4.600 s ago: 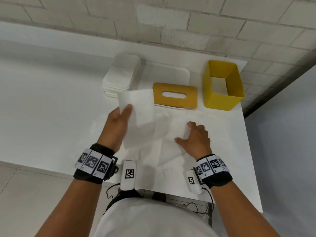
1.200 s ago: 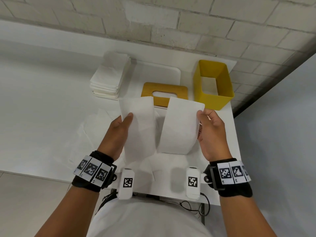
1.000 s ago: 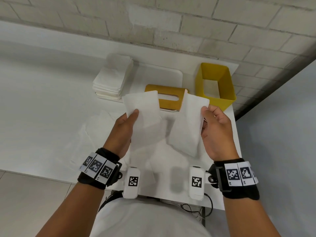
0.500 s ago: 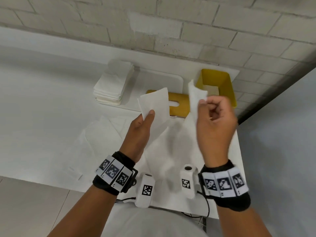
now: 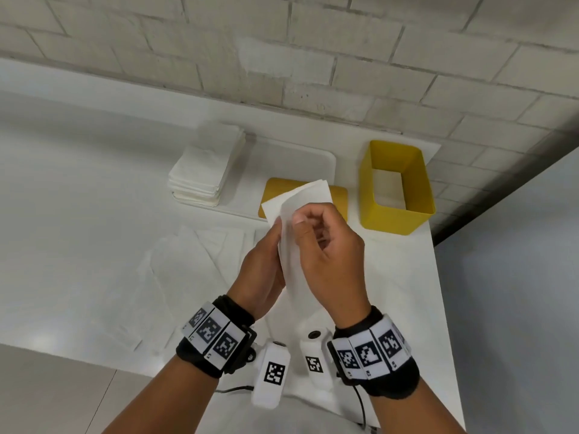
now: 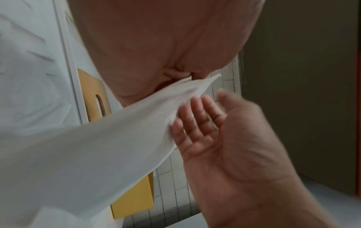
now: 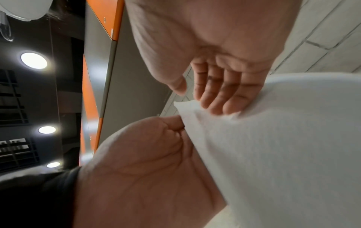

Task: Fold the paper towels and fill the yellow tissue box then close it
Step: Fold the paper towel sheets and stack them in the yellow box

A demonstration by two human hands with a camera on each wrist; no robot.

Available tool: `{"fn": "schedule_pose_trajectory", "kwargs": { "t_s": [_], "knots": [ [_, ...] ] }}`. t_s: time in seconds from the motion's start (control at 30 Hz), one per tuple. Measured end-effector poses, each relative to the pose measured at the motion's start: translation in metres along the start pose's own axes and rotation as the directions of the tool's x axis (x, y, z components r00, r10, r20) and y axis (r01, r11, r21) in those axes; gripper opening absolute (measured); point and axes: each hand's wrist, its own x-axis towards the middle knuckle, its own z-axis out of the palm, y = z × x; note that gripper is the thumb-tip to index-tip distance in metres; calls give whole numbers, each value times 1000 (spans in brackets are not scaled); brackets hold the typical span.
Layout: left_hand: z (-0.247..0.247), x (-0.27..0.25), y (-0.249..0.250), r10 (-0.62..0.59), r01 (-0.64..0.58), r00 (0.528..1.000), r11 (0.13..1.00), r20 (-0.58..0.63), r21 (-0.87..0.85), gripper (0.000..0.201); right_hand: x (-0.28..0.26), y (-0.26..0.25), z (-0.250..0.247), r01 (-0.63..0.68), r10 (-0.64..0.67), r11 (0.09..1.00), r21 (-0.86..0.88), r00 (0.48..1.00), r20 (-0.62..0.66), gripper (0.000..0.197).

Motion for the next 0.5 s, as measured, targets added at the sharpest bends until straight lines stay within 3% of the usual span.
{"fn": "schedule_pose_trajectory", "kwargs": {
  "t_s": [0.1, 0.2, 0.3, 0.5],
  "knots": [
    [-1, 2, -1, -24, 23, 1000, 998, -11, -50, 50, 7, 19, -8, -50, 22, 975, -215, 991, -131, 21],
    [-1, 3, -2, -41, 39, 999, 995, -23, -94, 50, 8, 32, -18, -192, 161, 933, -304, 979, -124, 37],
    [0, 4, -3, -65, 63, 998, 991, -17, -115, 52, 3, 39, -22, -241, 216, 933, -266, 969, -120, 28],
    [4, 3, -6, -70, 66, 997, 993, -44, -93, 56, -5, 48, -24, -218, 166, 941, -259, 964, -206, 4]
  ]
}}
